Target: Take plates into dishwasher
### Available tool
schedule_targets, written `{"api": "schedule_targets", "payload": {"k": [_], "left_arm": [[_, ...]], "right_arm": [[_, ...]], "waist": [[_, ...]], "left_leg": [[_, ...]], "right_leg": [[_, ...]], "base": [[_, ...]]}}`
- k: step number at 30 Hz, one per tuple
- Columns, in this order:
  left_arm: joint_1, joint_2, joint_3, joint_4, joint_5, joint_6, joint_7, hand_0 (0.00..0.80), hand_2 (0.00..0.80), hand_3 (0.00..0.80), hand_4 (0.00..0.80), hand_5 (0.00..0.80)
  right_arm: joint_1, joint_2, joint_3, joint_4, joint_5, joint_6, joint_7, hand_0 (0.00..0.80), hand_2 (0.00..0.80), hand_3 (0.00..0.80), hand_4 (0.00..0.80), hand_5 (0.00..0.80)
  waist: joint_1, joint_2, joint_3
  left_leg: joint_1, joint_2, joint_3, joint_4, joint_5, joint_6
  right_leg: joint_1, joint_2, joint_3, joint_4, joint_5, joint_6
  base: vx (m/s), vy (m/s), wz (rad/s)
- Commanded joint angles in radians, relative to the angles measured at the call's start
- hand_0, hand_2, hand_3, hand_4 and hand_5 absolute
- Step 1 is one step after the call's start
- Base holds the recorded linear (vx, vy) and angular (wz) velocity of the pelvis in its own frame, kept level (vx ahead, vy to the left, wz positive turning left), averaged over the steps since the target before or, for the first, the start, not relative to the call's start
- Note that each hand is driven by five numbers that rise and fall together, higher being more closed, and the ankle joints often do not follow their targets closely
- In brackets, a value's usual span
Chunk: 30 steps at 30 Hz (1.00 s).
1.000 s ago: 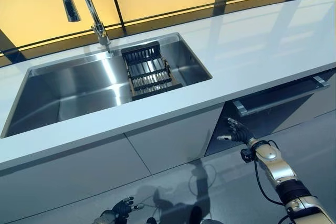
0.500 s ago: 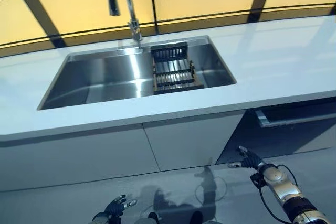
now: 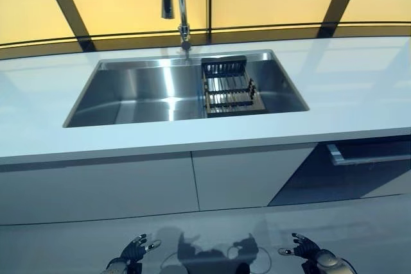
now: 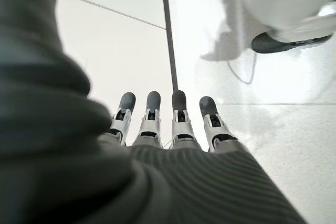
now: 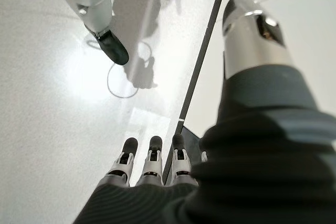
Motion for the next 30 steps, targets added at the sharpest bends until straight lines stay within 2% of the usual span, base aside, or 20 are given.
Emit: {"api": "schedule_targets", "payload": {"k": [1, 4, 6, 8, 10, 12, 15, 17, 19, 23, 24, 26, 29, 30], "left_arm": [[-0.043, 0.047, -0.044, -0.019, -0.003, -0.011, -0.001, 0.0, 0.0, 0.0, 0.0, 0.0], [-0.072, 0.063, -0.071, -0.016, -0.006, 0.008, -0.006, 0.0, 0.0, 0.0, 0.0, 0.0], [-0.076, 0.073, -0.085, 0.003, -0.006, 0.007, -0.001, 0.0, 0.0, 0.0, 0.0, 0.0], [-0.073, 0.082, -0.085, 0.011, -0.001, 0.013, -0.002, 0.0, 0.0, 0.0, 0.0, 0.0], [-0.078, 0.092, -0.092, 0.021, 0.013, 0.026, -0.006, 0.0, 0.0, 0.0, 0.0, 0.0], [-0.085, 0.102, -0.088, 0.04, 0.026, 0.04, -0.007, 0.0, 0.0, 0.0, 0.0, 0.0], [-0.081, 0.099, -0.069, 0.075, 0.03, 0.033, -0.002, 0.0, 0.0, 0.0, 0.0, 0.0], [-0.079, 0.094, -0.061, 0.092, 0.038, 0.029, 0.001, 0.0, 0.0, 0.0, 0.0, 0.0], [-0.075, 0.091, -0.057, 0.098, 0.042, 0.024, 0.003, 0.0, 0.0, 0.0, 0.0, 0.0], [-0.073, 0.102, -0.041, 0.086, 0.039, 0.026, 0.0, 0.0, 0.0, 0.0, 0.0, 0.0], [-0.076, 0.104, -0.044, 0.086, 0.036, 0.025, -0.002, 0.0, 0.0, 0.0, 0.0, 0.0], [-0.08, 0.105, -0.049, 0.08, 0.028, 0.021, -0.002, 0.0, 0.0, 0.0, 0.0, 0.0], [-0.086, 0.097, -0.048, 0.073, 0.038, 0.022, -0.006, 0.0, 0.0, 0.0, 0.0, 0.0], [-0.086, 0.095, -0.05, 0.072, 0.036, 0.022, -0.006, 0.0, 0.0, 0.0, 0.0, 0.0]], "right_arm": [[-0.099, -0.021, -0.014, 0.018, 0.039, -0.036, -0.024, 0.0, 0.0, 0.0, 0.0, 0.0], [-0.108, -0.022, -0.016, 0.032, 0.045, -0.038, -0.015, 0.0, 0.0, 0.0, 0.0, 0.0], [-0.117, -0.022, -0.022, 0.054, 0.05, -0.048, 0.002, 0.0, 0.0, 0.0, 0.0, 0.0], [-0.111, -0.016, -0.025, 0.056, 0.045, -0.049, 0.014, 0.0, 0.0, 0.0, 0.0, 0.0], [-0.093, -0.01, -0.034, 0.056, 0.061, -0.057, 0.024, 0.0, 0.0, 0.0, 0.0, 0.0], [-0.075, 0.001, -0.046, 0.056, 0.071, -0.058, 0.029, 0.0, 0.0, 0.0, 0.0, 0.0], [-0.062, 0.013, -0.045, 0.074, 0.067, -0.065, 0.032, 0.0, 0.0, 0.0, 0.0, 0.0], [-0.054, 0.026, -0.044, 0.095, 0.069, -0.071, 0.026, 0.0, 0.0, 0.0, 0.0, 0.0], [-0.051, 0.037, -0.041, 0.102, 0.068, -0.068, 0.024, 0.0, 0.0, 0.0, 0.0, 0.0], [-0.061, 0.065, -0.02, 0.113, 0.065, -0.068, 0.016, 0.0, 0.0, 0.0, 0.0, 0.0], [-0.068, 0.069, -0.014, 0.118, 0.066, -0.069, 0.018, 0.0, 0.0, 0.0, 0.0, 0.0], [-0.079, 0.071, -0.003, 0.119, 0.069, -0.073, 0.019, 0.0, 0.0, 0.0, 0.0, 0.0], [-0.095, 0.067, 0.012, 0.123, 0.073, -0.078, 0.02, 0.0, 0.0, 0.0, 0.0, 0.0], [-0.097, 0.065, 0.012, 0.123, 0.072, -0.078, 0.02, 0.0, 0.0, 0.0, 0.0, 0.0]], "waist": [[0.025, -0.008, 0.027], [0.026, -0.021, 0.041], [0.025, -0.025, 0.052], [0.011, -0.021, 0.052], [-0.014, -0.02, 0.049], [-0.036, -0.024, 0.036], [-0.052, -0.026, 0.014], [-0.06, -0.032, -0.005], [-0.063, -0.037, -0.013], [-0.058, -0.051, -0.021], [-0.053, -0.053, -0.024], [-0.036, -0.06, -0.028], [-0.018, -0.069, -0.029], [-0.017, -0.07, -0.028]], "left_leg": [[0.188, -0.088, 0.01, -0.082, -0.113, 0.055], [0.167, -0.103, -0.009, -0.102, -0.091, 0.074], [0.171, -0.106, -0.015, -0.16, -0.044, 0.082], [0.183, -0.103, -0.014, -0.205, -0.02, 0.094], [0.182, -0.102, -0.043, -0.221, -0.002, 0.109], [0.166, -0.106, -0.083, -0.221, 0.007, 0.128], [0.153, -0.103, -0.13, -0.221, 0.003, 0.137], [0.148, -0.106, -0.149, -0.221, -0.003, 0.145], [0.144, -0.109, -0.159, -0.221, -0.004, 0.15], [0.134, -0.118, -0.156, -0.221, -0.009, 0.165], [0.129, -0.112, -0.152, -0.221, -0.002, 0.159], [0.114, -0.098, -0.137, -0.221, 0.013, 0.134], [0.075, -0.08, -0.133, -0.221, 0.046, 0.087], [0.067, -0.077, -0.131, -0.221, 0.051, 0.081]], "right_leg": [[-0.059, 0.063, 0.027, -0.013, 0.01, 0.115], [-0.1, 0.053, 0.054, -0.013, 0.04, 0.136], [-0.131, 0.054, 0.077, -0.013, 0.082, 0.146], [-0.14, 0.048, 0.102, 0.055, 0.105, 0.15], [-0.143, 0.044, 0.161, 0.157, 0.084, 0.129], [-0.139, 0.043, 0.225, 0.245, 0.054, 0.089], [-0.099, 0.047, 0.277, 0.294, -0.019, 0.053], [-0.062, 0.057, 0.302, 0.315, -0.07, 0.039], [-0.055, 0.056, 0.309, 0.355, -0.089, 0.036], [-0.079, 0.037, 0.307, 0.542, -0.118, 0.04], [-0.062, 0.045, 0.303, 0.525, -0.158, 0.035], [0.011, 0.069, 0.274, 0.379, -0.199, 0.029], [0.093, 0.114, 0.302, 0.17, -0.237, -0.011], [0.099, 0.118, 0.304, 0.149, -0.235, -0.016]], "base": [[-0.549, 0.343, 0.2], [-0.511, 0.281, 0.2], [-0.447, 0.261, 0.14], [-0.293, 0.213, 0.02], [-0.232, 0.145, 0.23], [-0.188, 0.078, 0.59], [-0.124, 0.002, 0.52], [-0.104, -0.064, 0.29], [-0.153, -0.075, 0.25], [-0.231, -0.166, 0.1], [-0.283, -0.306, -0.03], [-0.256, -0.352, -0.09], [-0.264, -0.329, -0.35], [-0.157, -0.174, -0.29]]}}
